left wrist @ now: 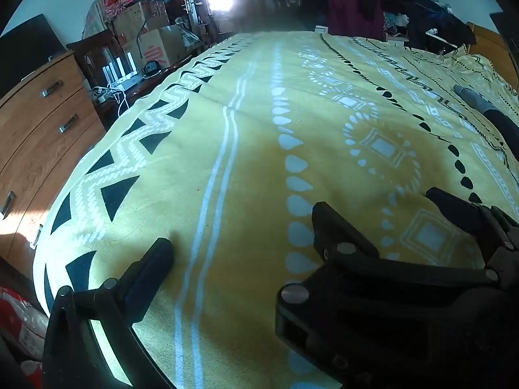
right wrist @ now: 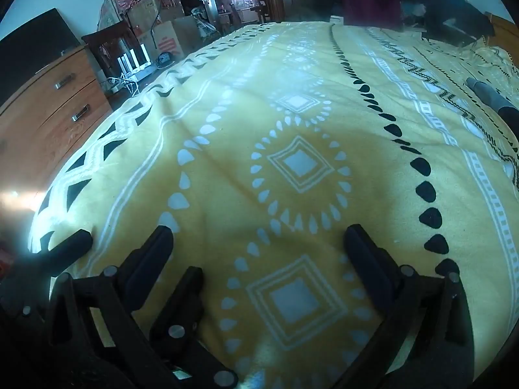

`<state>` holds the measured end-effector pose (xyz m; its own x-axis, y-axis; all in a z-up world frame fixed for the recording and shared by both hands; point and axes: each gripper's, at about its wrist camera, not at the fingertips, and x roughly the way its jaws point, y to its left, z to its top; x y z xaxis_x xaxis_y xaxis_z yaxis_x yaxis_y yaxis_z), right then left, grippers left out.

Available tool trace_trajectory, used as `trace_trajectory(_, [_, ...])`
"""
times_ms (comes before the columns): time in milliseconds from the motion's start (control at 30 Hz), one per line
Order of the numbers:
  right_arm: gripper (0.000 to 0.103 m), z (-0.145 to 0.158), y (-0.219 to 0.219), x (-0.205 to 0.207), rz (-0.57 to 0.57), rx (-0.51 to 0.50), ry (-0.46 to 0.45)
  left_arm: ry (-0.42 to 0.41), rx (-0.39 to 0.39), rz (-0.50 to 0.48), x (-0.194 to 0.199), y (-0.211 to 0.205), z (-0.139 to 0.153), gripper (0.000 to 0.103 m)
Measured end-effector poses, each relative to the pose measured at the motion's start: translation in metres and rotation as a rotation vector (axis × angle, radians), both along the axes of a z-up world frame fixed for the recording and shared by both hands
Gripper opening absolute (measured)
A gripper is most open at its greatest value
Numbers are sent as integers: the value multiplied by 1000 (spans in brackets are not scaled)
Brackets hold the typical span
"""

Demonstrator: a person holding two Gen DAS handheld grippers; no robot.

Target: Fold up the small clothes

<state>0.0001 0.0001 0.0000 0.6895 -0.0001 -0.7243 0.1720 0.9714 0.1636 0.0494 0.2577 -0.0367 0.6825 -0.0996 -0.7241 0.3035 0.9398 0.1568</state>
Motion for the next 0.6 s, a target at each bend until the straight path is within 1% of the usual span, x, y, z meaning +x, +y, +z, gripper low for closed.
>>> trace_trajectory(600, [103,0,0,0,1,0,-1,0,1,0,1,-1,-1,103])
